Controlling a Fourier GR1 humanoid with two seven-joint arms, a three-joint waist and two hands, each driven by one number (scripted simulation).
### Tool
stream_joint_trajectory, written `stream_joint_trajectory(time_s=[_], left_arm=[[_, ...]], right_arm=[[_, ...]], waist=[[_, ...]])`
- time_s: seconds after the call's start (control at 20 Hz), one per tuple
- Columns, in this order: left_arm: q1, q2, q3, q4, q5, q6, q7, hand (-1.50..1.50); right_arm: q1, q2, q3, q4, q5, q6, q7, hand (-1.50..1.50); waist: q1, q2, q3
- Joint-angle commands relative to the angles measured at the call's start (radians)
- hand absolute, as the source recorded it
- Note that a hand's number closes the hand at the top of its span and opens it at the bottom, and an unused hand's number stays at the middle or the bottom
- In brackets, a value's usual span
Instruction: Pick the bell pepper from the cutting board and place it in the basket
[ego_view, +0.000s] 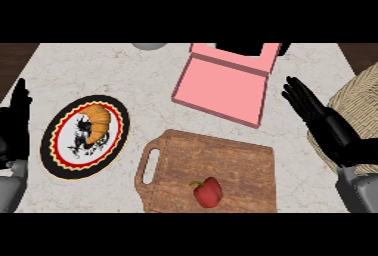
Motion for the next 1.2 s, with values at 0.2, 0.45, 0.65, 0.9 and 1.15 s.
stream_joint_trajectory(time_s=[0.2,0.45,0.65,0.9,1.15], left_arm=[[-0.010,-0.088,-0.024,-0.057,0.087,-0.108,-0.055,0.00],[-0.001,-0.129,-0.063,-0.095,0.133,-0.158,-0.018,0.00],[-0.019,-0.108,-0.024,-0.061,0.155,-0.171,-0.010,0.00],[0.007,-0.094,-0.005,-0.074,0.165,-0.182,-0.001,0.00],[0.030,-0.119,-0.023,-0.056,0.143,-0.169,-0.038,0.00]], right_arm=[[0.006,-0.006,0.053,-0.139,0.306,-0.171,-0.072,1.50],[-0.019,0.261,0.304,-0.177,0.534,-0.353,-0.233,-1.50],[0.063,0.317,0.312,-0.118,0.785,-0.634,-0.152,-1.50],[0.132,0.289,0.328,-0.276,1.069,-0.709,0.172,-1.50],[0.153,0.115,0.374,-0.337,1.195,-0.355,0.436,-1.50]], waist=[[-0.023,0.003,0.009],[0.004,0.001,0.010],[-0.030,-0.001,0.008],[-0.050,-0.008,0.006],[-0.058,-0.010,-0.001]])
